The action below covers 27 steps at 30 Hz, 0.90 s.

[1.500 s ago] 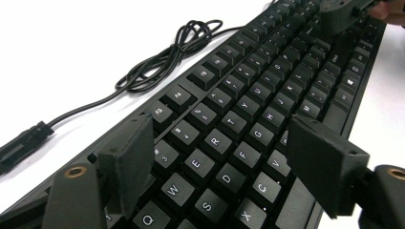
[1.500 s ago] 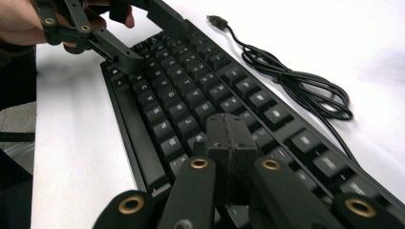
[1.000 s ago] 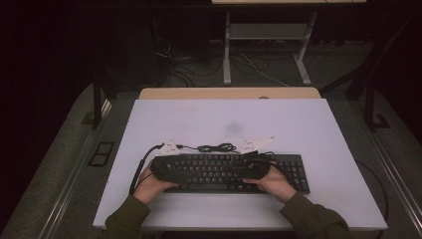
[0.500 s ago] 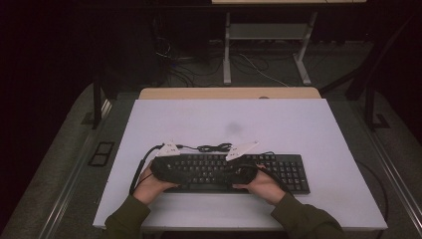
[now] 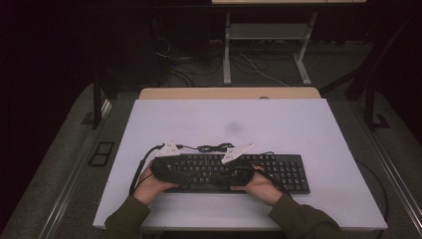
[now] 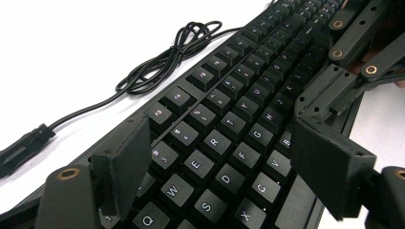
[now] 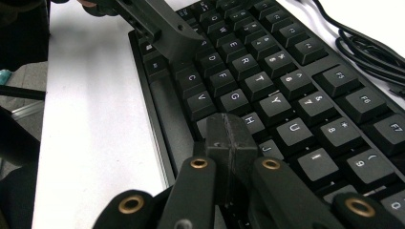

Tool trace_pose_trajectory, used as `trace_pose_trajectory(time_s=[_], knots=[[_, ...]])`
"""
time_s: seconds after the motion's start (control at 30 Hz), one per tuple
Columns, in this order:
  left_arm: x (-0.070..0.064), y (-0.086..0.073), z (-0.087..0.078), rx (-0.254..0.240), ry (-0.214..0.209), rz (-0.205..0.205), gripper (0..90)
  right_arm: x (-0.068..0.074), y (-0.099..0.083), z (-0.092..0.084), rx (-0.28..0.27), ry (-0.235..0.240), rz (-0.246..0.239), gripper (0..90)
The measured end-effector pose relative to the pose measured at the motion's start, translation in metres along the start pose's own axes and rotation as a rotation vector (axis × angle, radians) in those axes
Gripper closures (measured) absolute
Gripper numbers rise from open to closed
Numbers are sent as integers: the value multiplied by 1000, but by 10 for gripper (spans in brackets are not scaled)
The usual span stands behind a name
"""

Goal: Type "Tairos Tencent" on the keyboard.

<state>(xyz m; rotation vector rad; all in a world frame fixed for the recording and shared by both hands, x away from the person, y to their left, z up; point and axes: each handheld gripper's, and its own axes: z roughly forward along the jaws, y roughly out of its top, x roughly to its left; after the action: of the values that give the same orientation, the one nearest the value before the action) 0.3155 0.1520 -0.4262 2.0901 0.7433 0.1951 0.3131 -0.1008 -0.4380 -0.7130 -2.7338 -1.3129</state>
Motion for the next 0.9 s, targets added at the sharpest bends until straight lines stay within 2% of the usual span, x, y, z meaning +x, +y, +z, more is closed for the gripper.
trace_pose_trajectory(time_s=[0.13,0.33,0.5,0.9], knots=[[0,0,0,-1,1,-3,217,1,-1,2,13,-12,-11,891],[0,0,0,-2,1,-2,217,1,-1,1,4,-5,-10,890],[0,0,-1,-1,1,-2,218,-1,2,-6,-40,0,1,872],[-2,1,-3,-8,-4,4,246,-4,4,-21,-117,-7,4,650]])
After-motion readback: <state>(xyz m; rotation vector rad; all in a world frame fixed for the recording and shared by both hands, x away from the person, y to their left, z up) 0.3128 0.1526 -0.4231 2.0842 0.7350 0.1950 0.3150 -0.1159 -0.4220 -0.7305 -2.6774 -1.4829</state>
